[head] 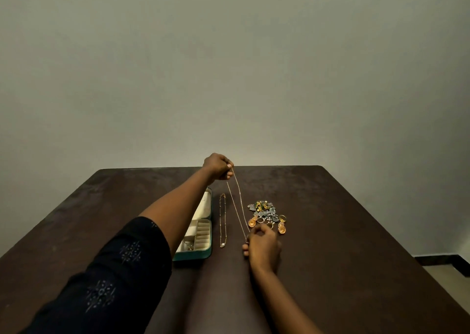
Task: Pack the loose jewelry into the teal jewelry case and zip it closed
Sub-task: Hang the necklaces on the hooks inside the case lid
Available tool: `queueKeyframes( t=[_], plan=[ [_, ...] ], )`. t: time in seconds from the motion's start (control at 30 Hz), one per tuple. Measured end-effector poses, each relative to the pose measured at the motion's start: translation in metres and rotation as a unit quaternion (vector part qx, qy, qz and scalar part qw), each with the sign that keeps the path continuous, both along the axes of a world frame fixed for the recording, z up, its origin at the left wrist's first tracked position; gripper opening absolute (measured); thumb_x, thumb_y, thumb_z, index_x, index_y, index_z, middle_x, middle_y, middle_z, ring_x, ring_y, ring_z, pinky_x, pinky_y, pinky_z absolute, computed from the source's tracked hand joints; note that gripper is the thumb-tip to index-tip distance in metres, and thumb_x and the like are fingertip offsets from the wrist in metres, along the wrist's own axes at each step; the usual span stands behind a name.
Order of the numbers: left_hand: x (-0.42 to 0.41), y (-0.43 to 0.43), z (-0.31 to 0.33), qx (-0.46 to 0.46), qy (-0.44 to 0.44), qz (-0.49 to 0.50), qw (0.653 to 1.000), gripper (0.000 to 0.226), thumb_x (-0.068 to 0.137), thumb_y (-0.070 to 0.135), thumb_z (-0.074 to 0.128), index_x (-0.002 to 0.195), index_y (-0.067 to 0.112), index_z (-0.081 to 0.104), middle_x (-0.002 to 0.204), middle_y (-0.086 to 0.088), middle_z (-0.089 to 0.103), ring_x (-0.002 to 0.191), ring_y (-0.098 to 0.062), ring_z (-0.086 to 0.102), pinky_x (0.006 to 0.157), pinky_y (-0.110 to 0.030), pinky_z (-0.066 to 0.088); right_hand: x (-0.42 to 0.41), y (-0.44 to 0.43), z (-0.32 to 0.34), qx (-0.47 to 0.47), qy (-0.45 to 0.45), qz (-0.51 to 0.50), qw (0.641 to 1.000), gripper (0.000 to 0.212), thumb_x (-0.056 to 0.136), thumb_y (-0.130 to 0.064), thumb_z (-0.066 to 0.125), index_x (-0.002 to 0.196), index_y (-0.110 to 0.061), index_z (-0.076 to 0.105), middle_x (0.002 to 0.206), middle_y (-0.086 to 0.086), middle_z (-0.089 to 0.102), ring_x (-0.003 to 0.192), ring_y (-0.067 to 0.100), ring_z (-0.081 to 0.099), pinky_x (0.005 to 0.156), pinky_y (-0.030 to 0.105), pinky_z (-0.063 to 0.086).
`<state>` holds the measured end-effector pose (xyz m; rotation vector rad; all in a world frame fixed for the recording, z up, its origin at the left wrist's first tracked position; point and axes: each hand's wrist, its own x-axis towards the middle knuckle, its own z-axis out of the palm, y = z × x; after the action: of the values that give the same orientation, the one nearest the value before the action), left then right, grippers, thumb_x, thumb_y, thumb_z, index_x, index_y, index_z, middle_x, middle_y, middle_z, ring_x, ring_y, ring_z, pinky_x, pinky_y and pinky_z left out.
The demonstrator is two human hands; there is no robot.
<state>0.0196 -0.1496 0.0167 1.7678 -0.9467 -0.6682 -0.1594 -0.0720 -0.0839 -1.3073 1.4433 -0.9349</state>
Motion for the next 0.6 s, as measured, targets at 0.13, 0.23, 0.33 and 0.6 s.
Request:
queueKeyframes(
  t=[0.13, 0.23, 0.33, 0.6],
  plan=[
    [0.005, -0.012, -0.013, 0.033, -0.178, 0.002, 0.983, 0.014, 0.087, 0.001, 0.061, 0.097, -0.004, 0.069, 0.083, -0.015, 0.069, 0.068, -0.020, 0.067, 0.067, -0.030, 0.059, 0.005, -0.001, -0.008, -0.037, 0.097, 0.048, 0.993, 0.033, 0.074, -0.016, 0.040, 0.080, -0.034, 0.066, 0.077, 0.005, 0.071, 0.071, 0.026, 0.068, 0.071, 0.035, 0.057],
    [0.006, -0.017, -0.021, 0.059, -0.269, -0.001, 0.961, 0.015, 0.085, 0.003, 0.063, 0.096, -0.001, 0.071, 0.084, -0.017, 0.073, 0.074, -0.023, 0.071, 0.078, -0.037, 0.059, 0.004, 0.001, -0.002, -0.049, 0.129, 0.060, 0.989, 0.037, 0.074, -0.015, 0.040, 0.092, -0.028, 0.070, 0.082, 0.008, 0.072, 0.077, 0.028, 0.067, 0.075, 0.032, 0.055],
    [0.007, -0.027, -0.028, 0.078, -0.276, 0.006, 0.958, 0.014, 0.083, 0.004, 0.064, 0.092, -0.002, 0.073, 0.079, -0.015, 0.072, 0.070, -0.023, 0.070, 0.075, -0.036, 0.059, 0.005, 0.001, 0.002, -0.054, 0.178, 0.081, 0.979, 0.031, 0.080, -0.014, 0.045, 0.096, -0.018, 0.071, 0.089, 0.009, 0.072, 0.086, 0.029, 0.066, 0.071, 0.028, 0.049],
    [0.007, -0.052, -0.041, 0.161, -0.269, -0.037, 0.949, 0.018, 0.074, 0.004, 0.077, 0.090, -0.002, 0.071, 0.091, -0.018, 0.073, 0.080, -0.025, 0.072, 0.077, -0.036, 0.060, 0.007, -0.002, 0.008, -0.045, 0.224, 0.157, 0.961, 0.016, 0.086, -0.018, 0.049, 0.076, -0.012, 0.059, 0.097, 0.013, 0.068, 0.094, 0.030, 0.062, 0.065, 0.025, 0.036]
  ],
)
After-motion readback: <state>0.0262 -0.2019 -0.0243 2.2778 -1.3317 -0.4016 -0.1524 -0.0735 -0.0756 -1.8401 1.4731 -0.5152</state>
